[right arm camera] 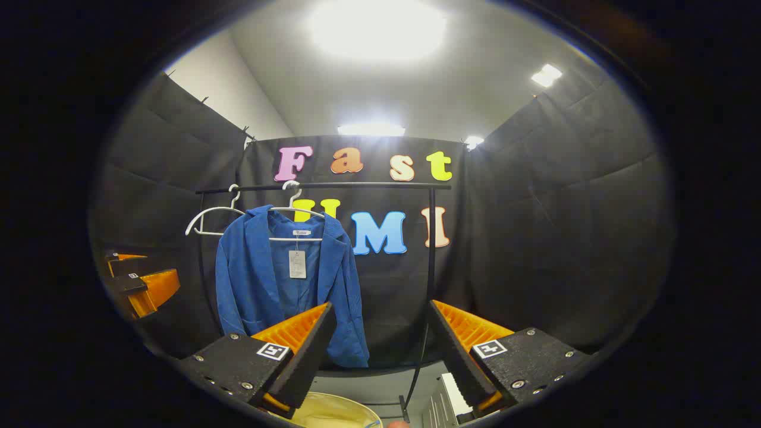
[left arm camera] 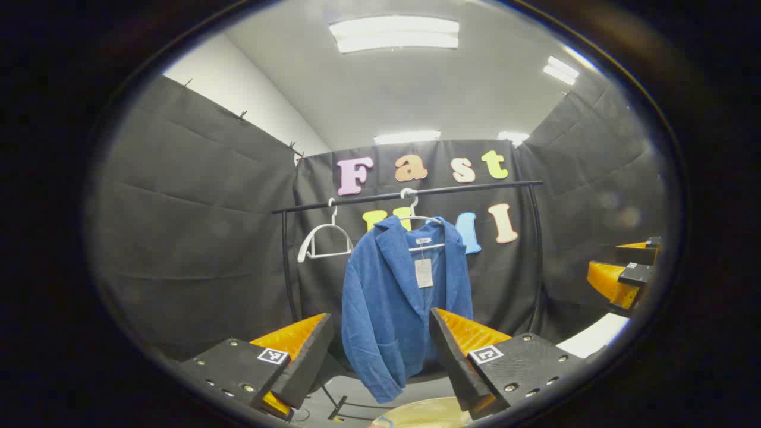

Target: Grasp the clothes on the hanger with both hands and then place them into the laundry hamper below.

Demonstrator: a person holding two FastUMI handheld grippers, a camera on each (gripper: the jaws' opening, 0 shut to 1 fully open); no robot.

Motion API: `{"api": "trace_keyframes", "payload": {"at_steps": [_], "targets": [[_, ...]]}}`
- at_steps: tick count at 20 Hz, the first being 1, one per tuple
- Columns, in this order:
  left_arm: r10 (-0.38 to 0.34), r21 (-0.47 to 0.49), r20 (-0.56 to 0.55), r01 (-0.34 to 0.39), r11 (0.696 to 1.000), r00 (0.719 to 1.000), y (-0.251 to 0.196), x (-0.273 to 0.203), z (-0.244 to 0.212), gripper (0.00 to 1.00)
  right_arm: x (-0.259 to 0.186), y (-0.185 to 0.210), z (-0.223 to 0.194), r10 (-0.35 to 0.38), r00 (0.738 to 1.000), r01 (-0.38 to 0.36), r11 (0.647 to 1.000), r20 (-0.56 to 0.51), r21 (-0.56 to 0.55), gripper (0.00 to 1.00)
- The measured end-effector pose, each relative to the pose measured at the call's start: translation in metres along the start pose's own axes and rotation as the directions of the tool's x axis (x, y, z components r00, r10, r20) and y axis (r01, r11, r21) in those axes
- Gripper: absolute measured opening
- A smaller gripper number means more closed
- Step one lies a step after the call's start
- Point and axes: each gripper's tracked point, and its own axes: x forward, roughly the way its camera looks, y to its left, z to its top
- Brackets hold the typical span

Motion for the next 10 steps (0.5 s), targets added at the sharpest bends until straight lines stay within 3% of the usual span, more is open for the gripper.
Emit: {"api": "trace_keyframes", "payload": {"at_steps": [10], "targets": [[0.009,-0.006,-0.008,-0.009,1.000,1.000,0.0066,0.0009,-0.0038,0.94,0.0036,0.0028,0.0013,0.009,1.000,-0.009,1.000,0.002,-0.006,0.96]]}}
